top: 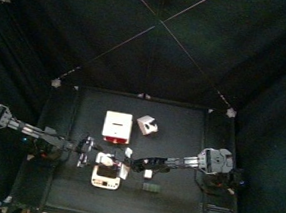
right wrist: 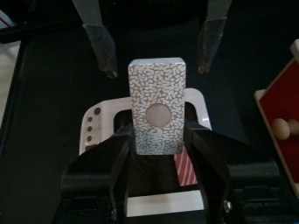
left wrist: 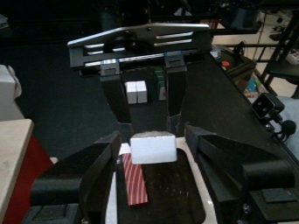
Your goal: Put rice on stove
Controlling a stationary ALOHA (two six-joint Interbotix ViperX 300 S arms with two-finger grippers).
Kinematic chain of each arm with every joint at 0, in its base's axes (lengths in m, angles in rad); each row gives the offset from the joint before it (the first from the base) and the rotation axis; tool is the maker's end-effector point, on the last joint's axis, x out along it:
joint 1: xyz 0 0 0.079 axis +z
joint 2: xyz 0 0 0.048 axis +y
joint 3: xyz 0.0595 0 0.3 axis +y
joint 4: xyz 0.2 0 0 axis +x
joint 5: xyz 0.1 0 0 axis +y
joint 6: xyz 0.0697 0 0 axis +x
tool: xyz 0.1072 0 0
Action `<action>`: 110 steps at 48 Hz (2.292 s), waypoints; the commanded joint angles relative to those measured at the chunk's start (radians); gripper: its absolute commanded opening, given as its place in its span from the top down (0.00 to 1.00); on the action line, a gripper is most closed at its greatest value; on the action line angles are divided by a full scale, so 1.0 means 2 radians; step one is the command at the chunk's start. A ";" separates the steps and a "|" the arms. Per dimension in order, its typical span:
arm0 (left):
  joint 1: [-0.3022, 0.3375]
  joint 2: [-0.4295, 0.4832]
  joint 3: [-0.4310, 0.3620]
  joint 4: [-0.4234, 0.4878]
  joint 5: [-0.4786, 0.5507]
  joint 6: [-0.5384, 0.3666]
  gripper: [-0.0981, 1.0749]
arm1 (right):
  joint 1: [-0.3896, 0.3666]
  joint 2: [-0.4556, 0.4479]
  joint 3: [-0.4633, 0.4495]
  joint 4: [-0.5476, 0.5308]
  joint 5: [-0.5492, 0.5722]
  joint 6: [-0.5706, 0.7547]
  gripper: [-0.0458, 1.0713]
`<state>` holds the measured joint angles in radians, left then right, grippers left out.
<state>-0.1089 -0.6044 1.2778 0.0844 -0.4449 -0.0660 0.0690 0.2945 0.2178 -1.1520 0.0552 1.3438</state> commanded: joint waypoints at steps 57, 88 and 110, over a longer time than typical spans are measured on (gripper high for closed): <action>0.052 -0.035 0.024 -0.043 -0.002 0.000 0.13 | 0.057 -0.018 -0.042 0.141 0.140 -0.064 0.35; 0.052 -0.035 0.025 -0.044 -0.001 0.000 0.13 | 0.053 0.031 -0.094 0.346 0.187 -0.291 0.35; 0.052 -0.035 0.025 -0.043 -0.001 0.001 0.13 | 0.045 0.064 -0.123 0.390 0.230 -0.340 0.34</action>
<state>-0.0061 -0.6750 1.3392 -0.0031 -0.4418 -0.0675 0.1718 0.4433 0.0000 -0.3774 0.5154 0.6657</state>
